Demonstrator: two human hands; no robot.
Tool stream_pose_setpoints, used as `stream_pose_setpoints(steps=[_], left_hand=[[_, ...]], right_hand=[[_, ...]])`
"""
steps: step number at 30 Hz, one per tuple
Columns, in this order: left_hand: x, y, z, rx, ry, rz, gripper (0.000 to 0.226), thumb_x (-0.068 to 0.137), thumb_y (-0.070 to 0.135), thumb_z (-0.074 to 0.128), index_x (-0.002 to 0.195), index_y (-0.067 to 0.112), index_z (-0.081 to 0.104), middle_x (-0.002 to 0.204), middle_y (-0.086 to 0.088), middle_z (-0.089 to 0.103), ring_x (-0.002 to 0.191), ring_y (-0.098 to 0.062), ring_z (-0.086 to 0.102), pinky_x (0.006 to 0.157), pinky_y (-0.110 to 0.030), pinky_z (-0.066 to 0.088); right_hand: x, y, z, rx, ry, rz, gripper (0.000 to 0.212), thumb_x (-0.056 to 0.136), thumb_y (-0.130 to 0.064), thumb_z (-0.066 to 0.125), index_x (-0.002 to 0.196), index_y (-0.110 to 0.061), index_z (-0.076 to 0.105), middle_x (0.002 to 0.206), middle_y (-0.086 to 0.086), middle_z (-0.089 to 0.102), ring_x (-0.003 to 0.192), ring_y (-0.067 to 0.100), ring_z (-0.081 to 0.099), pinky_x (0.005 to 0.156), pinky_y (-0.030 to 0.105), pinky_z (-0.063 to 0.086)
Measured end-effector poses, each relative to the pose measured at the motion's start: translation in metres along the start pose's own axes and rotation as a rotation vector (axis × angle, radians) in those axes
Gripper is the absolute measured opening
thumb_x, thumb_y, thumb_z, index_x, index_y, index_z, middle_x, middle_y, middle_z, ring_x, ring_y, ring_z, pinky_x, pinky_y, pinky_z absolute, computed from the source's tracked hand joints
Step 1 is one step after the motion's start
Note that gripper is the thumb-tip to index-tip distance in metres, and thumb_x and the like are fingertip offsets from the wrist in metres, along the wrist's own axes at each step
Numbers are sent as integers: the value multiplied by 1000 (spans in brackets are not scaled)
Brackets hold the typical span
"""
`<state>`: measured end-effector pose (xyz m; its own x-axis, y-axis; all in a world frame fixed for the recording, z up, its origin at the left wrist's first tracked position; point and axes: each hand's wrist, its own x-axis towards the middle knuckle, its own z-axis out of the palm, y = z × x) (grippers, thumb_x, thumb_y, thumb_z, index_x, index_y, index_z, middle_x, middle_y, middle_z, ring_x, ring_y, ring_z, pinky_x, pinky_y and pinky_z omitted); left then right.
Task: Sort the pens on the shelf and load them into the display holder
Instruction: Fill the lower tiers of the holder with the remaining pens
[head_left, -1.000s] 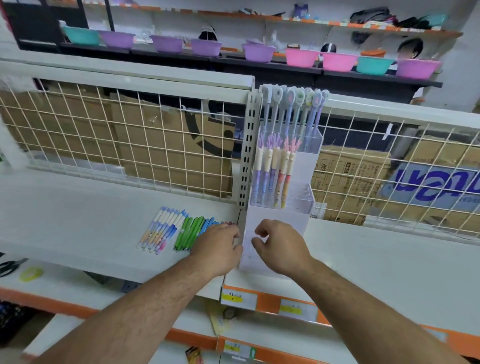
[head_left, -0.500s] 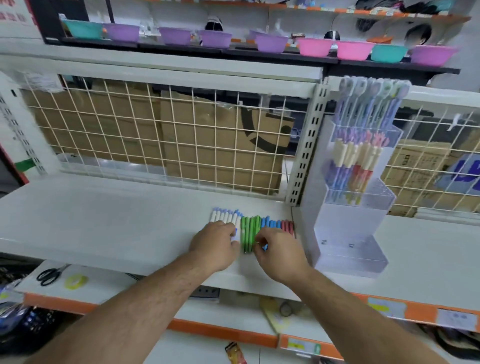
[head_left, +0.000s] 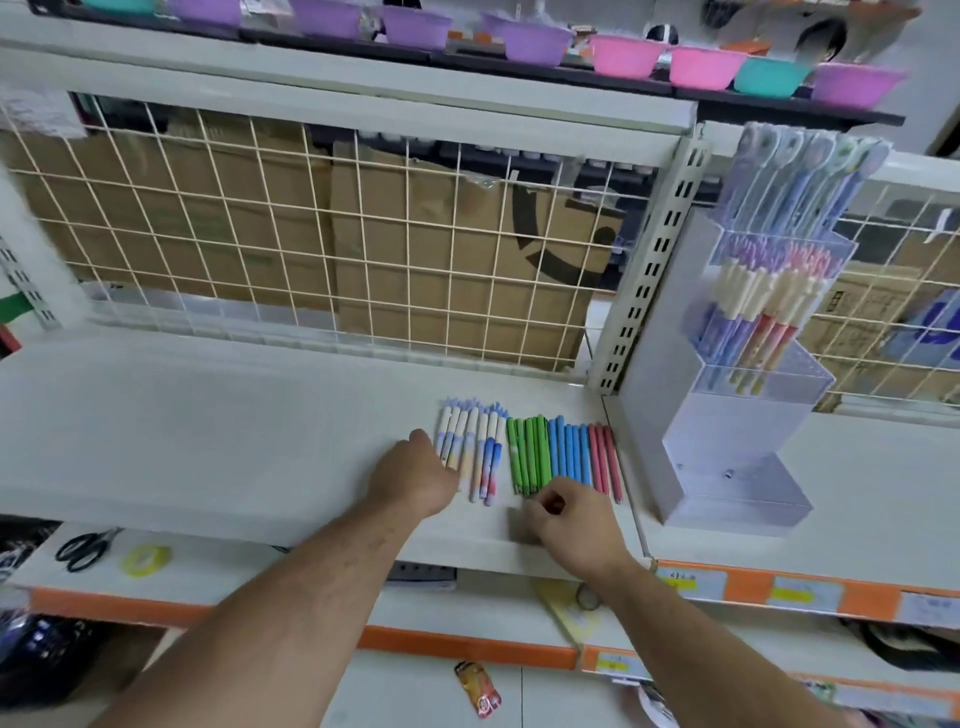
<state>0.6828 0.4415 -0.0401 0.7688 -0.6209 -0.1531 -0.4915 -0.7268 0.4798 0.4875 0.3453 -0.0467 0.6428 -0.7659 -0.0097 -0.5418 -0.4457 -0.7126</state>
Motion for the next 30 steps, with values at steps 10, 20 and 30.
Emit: stream_pose_setpoints(steps=[10, 20, 30], left_hand=[[2, 2, 4, 86, 49, -20, 32, 86, 32, 67, 102, 11, 49, 104, -6, 63, 81, -22, 58, 58, -28, 39], [7, -4, 9, 545, 16, 232, 29, 93, 11, 43, 110, 13, 67, 110, -8, 52, 96, -26, 56, 68, -30, 39], [-36, 63, 13, -662, -183, 274, 12, 101, 25, 37, 96, 26, 48, 75, -7, 61, 55, -17, 59, 45, -26, 44]], right_hand=[[1, 6, 7, 70, 41, 23, 17, 88, -31, 66, 73, -25, 63, 72, -19, 66, 61, -5, 57, 49, 9, 41], [2, 7, 7, 133, 55, 37, 16, 86, -29, 66, 72, -23, 64, 66, -13, 65, 57, -3, 55, 51, 11, 42], [7, -26, -37, 500, 91, 24, 16, 87, -27, 71, 82, -12, 69, 62, -8, 59, 56, 11, 53, 54, 24, 44]])
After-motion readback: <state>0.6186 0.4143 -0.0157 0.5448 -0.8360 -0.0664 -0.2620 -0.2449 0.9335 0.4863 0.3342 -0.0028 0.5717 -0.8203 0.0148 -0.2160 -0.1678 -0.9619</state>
